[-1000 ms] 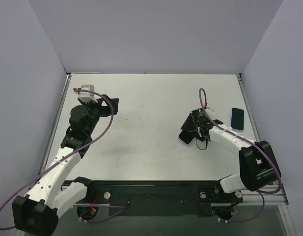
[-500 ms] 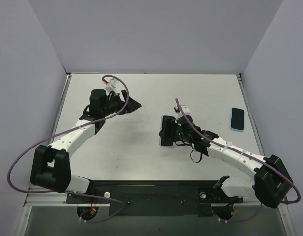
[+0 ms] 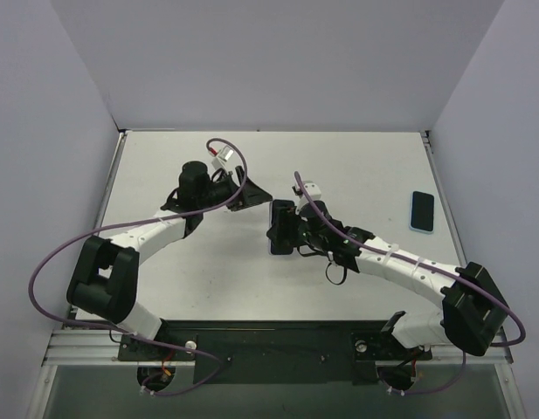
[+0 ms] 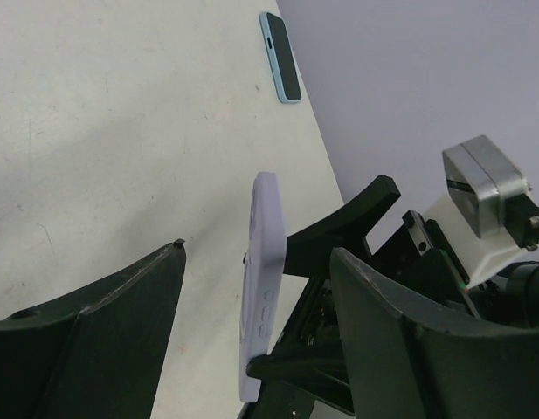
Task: Take the phone out of the phone case
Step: Pick up the phone at the center of the board, then remove the phone case from the phone.
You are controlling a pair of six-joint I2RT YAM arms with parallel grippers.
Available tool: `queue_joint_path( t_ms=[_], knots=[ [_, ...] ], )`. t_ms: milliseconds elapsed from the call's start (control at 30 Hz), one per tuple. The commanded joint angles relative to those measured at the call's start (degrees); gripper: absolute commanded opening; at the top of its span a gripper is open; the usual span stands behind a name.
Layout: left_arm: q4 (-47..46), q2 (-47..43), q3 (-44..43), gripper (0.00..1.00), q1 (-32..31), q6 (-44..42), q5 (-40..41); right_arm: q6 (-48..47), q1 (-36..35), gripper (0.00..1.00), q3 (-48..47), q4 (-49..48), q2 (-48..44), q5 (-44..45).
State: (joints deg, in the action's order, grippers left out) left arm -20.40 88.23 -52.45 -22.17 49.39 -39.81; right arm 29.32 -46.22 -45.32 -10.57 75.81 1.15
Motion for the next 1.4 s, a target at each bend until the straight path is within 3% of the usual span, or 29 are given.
queue_joint_path(
  t_ms=[0, 367, 500, 667, 767, 833, 867, 900, 933, 1300, 1367],
  knots=[
    [-1.75, 1.95, -1.6, 0.75, -0.41, 0.89, -1.32, -0.76, -1.51, 0.0, -3.63, -5.43, -1.63, 2.19],
    [-0.87, 3.0, -2.13, 0.69, -4.01, -1.22, -2.02, -1.11, -2.21, 0.0, -6.71, -2.53, -1.46, 3.78],
    [0.45, 3.79, -2.92, 0.62, -5.07, -2.01, -2.02, -1.55, -2.65, 0.0, -8.73, -0.77, -0.84, 3.86],
    [0.8, 3.62, -3.1, 0.44, -5.42, -2.8, -2.02, -2.78, -3.88, 0.0, -9.61, 1.16, -0.49, 3.6],
    [0.54, 3.45, -3.28, 0.26, -5.6, -3.24, -2.81, -2.78, -3.97, 0.0, -9.61, 2.56, -0.4, 3.51],
    [0.37, 2.92, -3.28, 0.15, -5.6, -3.86, -3.16, -2.95, -3.97, 0.21, -9.87, 4.32, -0.31, 3.25],
    [0.36, 2.31, -3.19, 0.11, -5.51, -4.55, -3.17, -3.39, -3.97, 0.4, -9.96, 5.37, -0.4, 3.33],
    [0.71, 1.87, -3.19, 0.06, -5.51, -4.82, -2.82, -3.39, -3.97, 0.52, -9.96, 7.21, -0.75, 3.6],
    [1.06, 0.91, -3.1, 0.04, -5.51, -5.87, -2.73, -3.48, -3.88, 0.82, -9.53, 7.58, -1.45, 3.6],
    [9.33, -9.21, -4.95, 0.0, -4.72, -14.05, 1.14, -2.69, -1.07, 0.89, -3.81, 13.56, -10.33, -4.66],
    [9.59, -11.4, -5.3, 0.0, -4.72, -15.28, -0.35, -2.26, -0.55, 0.89, -3.81, 13.12, -9.9, -10.35]
  ],
)
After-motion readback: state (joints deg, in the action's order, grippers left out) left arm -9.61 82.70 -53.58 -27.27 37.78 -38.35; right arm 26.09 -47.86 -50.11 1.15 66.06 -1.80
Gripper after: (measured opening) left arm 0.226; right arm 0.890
